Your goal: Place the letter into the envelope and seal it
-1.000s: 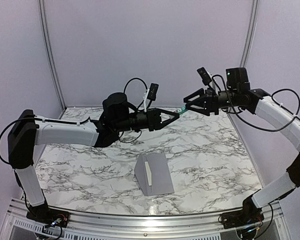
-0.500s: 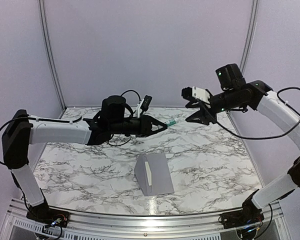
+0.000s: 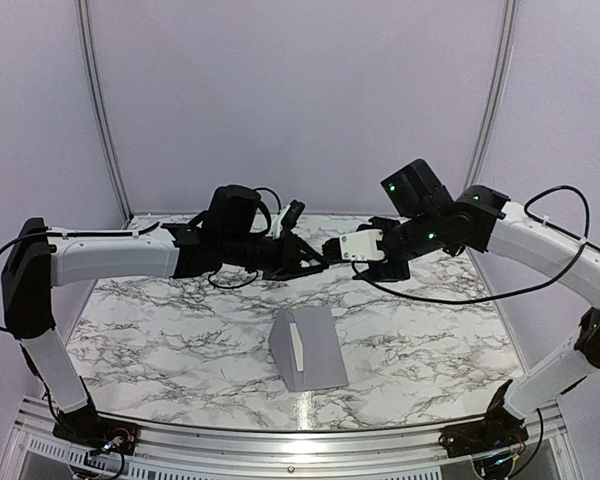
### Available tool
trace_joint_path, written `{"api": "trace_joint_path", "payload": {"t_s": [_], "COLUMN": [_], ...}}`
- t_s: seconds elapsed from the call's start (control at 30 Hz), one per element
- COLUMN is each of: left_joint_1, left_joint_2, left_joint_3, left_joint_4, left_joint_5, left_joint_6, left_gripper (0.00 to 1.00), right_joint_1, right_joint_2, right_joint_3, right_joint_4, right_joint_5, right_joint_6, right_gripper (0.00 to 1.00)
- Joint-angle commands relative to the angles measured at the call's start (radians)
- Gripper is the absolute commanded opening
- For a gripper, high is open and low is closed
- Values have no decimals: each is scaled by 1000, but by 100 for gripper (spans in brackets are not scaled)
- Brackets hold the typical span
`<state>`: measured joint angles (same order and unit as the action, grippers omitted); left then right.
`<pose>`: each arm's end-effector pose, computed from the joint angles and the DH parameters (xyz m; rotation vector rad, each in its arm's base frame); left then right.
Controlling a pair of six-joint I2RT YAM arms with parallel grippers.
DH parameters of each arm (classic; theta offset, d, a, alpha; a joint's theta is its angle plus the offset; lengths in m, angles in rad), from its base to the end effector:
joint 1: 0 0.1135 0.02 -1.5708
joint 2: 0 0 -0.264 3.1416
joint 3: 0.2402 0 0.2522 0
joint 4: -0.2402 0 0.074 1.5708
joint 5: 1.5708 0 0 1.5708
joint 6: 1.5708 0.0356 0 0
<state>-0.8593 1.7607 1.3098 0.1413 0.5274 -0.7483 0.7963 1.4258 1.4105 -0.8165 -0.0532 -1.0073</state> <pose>0.2582 -0.3270 0.2881 0.5374 2.1037 -1.5188 0.2095 0.2168 0.3500 -1.8989 1.4698 -0.0344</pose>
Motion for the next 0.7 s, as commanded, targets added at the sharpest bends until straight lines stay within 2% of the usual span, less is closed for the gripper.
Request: {"api": "trace_joint_path", "payload": {"t_s": [0.0,0.43,0.57,0.67], "left_joint_1": [-4,-4,-4,-3], "left_joint_2": [-35,-26,-27,-28], "left_joint_3": [32,28,28,29], "left_joint_4": [-42,8,16,15], "left_joint_5": [39,112,114,114], "left_joint_6": [6,-23,-23,-22], "left_gripper": [3,2,1,1], "right_joint_1": [41,47,48,49], "right_joint_2": [18,30,40,42], "right_joint_3": [-29,-72,-79,-84], "right_joint_4": [65,129,129,127], "right_joint_5": [117,104,110,109], "right_joint_6": [-10,18,16,14], "right_gripper": [54,46,37,25]}}
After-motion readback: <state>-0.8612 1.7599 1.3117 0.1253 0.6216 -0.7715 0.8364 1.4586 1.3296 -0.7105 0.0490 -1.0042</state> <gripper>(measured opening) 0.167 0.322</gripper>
